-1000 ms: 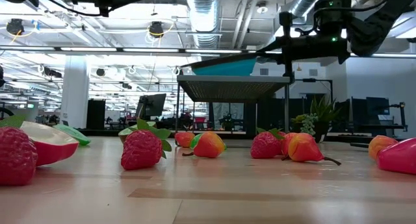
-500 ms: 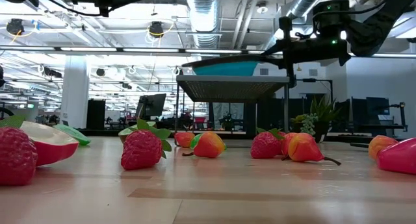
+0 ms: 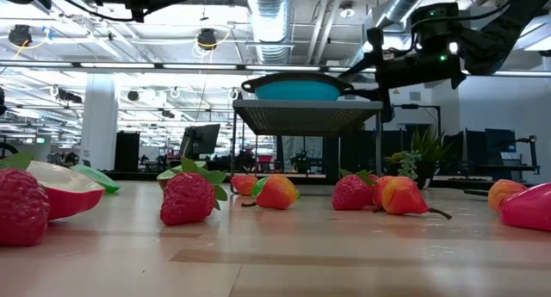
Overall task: Pick & Place Fruit
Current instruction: Put the strainer bowl on the shelf, then put the left sliced pear into the strainer bowl
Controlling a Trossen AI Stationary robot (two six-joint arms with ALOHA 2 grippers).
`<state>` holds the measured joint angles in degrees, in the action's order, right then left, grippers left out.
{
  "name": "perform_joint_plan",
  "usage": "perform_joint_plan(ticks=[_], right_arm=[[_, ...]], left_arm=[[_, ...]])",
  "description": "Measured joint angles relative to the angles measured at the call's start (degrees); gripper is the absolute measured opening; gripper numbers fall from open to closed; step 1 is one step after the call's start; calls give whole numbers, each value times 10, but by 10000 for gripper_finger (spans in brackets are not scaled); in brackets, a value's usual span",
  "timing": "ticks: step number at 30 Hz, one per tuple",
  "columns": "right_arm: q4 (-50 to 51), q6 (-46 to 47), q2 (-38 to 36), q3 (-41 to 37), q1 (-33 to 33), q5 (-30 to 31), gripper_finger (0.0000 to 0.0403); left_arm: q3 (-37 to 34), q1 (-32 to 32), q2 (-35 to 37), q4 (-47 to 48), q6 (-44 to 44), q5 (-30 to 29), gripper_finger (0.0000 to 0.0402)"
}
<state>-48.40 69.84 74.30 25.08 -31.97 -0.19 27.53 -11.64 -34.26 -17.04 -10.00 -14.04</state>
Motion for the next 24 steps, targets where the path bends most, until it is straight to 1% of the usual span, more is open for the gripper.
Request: perform_joint_plan(ticks=[5, 10, 15, 18, 21, 24], right_arm=[[0, -21, 0, 0, 0, -6, 195], [0, -24, 0, 0, -1, -29, 213], [17, -30, -1, 0, -15, -47, 211], [28, -38, -7, 0, -27, -74, 202], [34, -53, -25, 0, -31, -95, 192], [79, -79, -57, 0, -31, -109, 180]], left_arm=[[0, 0, 0, 0, 0, 0, 1], [0, 0, 0, 0, 0, 0, 1], [0, 0, 0, 0, 14, 0, 1], [0, 0, 0, 0, 15, 9, 1], [0, 0, 0, 0, 17, 10, 1], [0, 0, 0, 0, 19, 10, 1]])
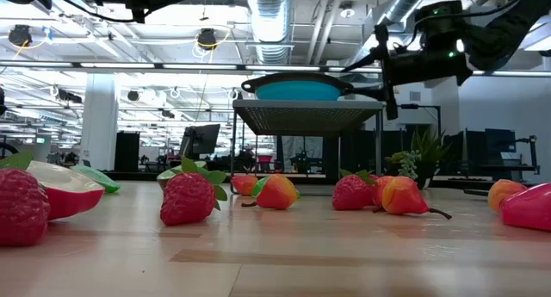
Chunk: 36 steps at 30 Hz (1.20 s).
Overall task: Pick & Place Fruit
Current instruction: Put the left sliced pear into the strainer bowl
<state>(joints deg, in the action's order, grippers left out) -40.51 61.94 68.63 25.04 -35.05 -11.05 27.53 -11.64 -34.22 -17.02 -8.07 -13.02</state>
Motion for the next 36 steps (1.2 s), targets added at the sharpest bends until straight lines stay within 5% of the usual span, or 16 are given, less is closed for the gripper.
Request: perform_joint_plan(ticks=[8, 19, 32, 36], right_arm=[[226, -84, -138, 0, 8, 2, 143], [381, -131, -287, 0, 88, 1, 116], [401, -190, -281, 0, 144, 4, 118], [402, -190, -253, 0, 149, 2, 118]], left_arm=[[0, 0, 0, 0, 10, 0, 1], [0, 0, 0, 0, 10, 0, 1], [0, 0, 0, 1, 14, 1, 1], [0, 1, 0, 2, 82, 53, 1]])
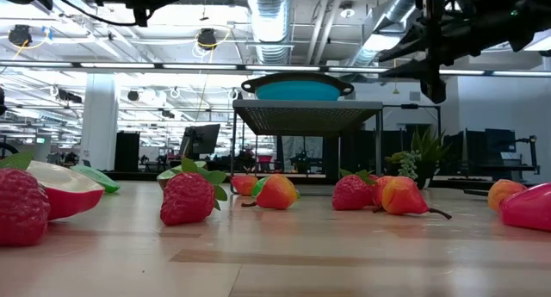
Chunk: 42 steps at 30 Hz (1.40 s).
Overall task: Pick & Place Fruit
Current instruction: Put the left sliced pear into the strainer bowl
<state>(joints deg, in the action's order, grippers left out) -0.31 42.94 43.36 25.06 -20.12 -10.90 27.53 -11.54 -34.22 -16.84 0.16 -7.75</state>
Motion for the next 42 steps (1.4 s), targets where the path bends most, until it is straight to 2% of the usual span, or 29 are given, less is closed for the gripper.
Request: perform_joint_plan(ticks=[3, 8, 10, 15, 19, 22, 28, 31, 37, 42], right_arm=[[-1, 0, 23, 0, 10, -1, 118], [-48, -1, 60, 0, 30, -2, 118], [-70, -15, 70, 0, 42, -2, 118], [-115, -71, 85, 0, 74, -2, 117], [-128, -86, 84, 0, 95, -2, 117], [-127, -91, 83, 0, 105, -2, 117], [-126, -102, 84, 0, 111, -2, 117], [-126, -106, 84, 0, 111, -2, 117], [-126, -109, 84, 0, 111, -2, 117], [-124, -130, 84, 0, 111, -2, 117]], left_arm=[[0, 23, -3, 0, 40, 41, 1], [1, 104, -31, 1, 48, 9, 1], [1, 142, -47, 2, 45, -34, 1], [2, 227, -91, 14, 6, -184, 1], [29, 277, -118, 97, 12, -295, 1], [59, 297, -134, 163, 38, -328, 1], [133, 301, -170, 315, 104, -329, 1], [176, 301, -194, 398, 140, -311, 1], [243, 301, -253, 579, 245, -220, 1], [245, 294, -286, 643, 343, -131, 1]])
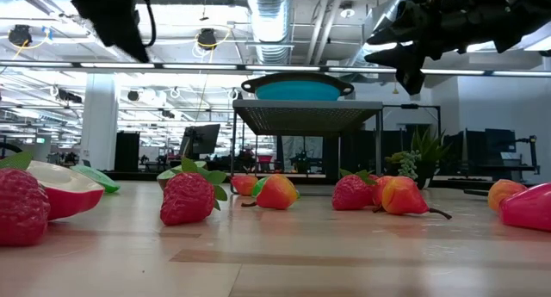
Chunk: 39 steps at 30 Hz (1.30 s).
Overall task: Pick & Place Fruit
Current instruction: Put the left sliced pear into the strainer bowl
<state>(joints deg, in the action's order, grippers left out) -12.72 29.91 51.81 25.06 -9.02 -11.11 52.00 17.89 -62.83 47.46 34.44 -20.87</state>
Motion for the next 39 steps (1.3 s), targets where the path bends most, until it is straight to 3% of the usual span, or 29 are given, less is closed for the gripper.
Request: perform_joint_plan(ticks=[4, 14, 18, 25, 31, 35, 39], right_arm=[[0, -1, 0, 0, 0, 0, 117], [4, -1, 0, 0, 0, 0, 117], [5, -1, 0, 0, 0, 0, 117], [5, -5, 0, 0, 0, 0, 117], [5, -20, 0, 0, 0, 0, 117], [5, -20, 0, 0, 0, 0, 118], [4, -20, 0, 0, 0, 0, 118]], left_arm=[[-1, 0, -17, 5, 4, 29, 1], [-1, -1, -19, 5, -38, 26, 20], [-1, -17, -19, 6, -38, 26, 73], [-1, -45, -19, 7, -36, 27, 202], [-1, -67, -19, 8, -39, 62, 305], [-1, -71, -19, 8, -83, 61, 340], [-1, -71, -19, 7, -87, 59, 350]])
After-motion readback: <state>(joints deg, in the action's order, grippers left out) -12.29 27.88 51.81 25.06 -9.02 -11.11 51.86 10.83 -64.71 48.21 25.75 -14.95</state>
